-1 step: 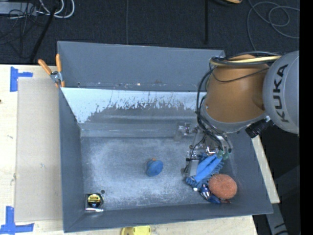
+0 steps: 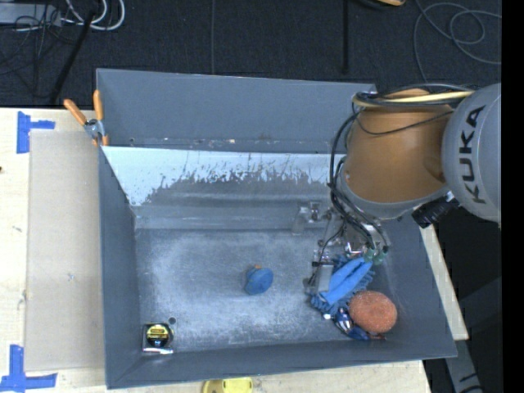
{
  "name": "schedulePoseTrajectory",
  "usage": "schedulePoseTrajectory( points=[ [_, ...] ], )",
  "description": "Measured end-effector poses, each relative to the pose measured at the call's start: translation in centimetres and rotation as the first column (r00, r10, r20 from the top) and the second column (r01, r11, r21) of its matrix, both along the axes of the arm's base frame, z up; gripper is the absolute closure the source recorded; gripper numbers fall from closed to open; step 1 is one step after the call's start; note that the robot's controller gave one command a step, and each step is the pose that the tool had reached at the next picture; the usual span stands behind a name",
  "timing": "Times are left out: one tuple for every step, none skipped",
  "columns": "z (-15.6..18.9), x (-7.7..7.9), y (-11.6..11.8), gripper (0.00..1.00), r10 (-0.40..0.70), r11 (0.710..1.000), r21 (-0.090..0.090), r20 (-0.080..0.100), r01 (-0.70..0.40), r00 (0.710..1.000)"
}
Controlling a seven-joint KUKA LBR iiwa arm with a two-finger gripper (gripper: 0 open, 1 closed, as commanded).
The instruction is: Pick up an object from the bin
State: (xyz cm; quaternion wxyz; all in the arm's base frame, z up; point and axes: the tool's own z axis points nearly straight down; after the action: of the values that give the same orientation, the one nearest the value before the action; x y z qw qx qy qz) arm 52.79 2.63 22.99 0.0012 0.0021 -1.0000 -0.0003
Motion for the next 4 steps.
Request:
schedulePoseTrajectory(
  points=[
    [-4.5,0.6,1.3,0.00,-0.023,1.000,0.000,0.008,0.023,1.000],
    [-8.2,-2.5,0.9,0.00,-0.107,0.994,0.000,-0.004,0.107,0.994],
    [-11.4,-0.5,2.8,0.00,-0.148,0.989,0.000,0.002,0.148,0.989],
    [-15.5,2.6,3.4,1.00,-0.122,0.992,-0.001,0.000,0.122,0.992]
  ],
)
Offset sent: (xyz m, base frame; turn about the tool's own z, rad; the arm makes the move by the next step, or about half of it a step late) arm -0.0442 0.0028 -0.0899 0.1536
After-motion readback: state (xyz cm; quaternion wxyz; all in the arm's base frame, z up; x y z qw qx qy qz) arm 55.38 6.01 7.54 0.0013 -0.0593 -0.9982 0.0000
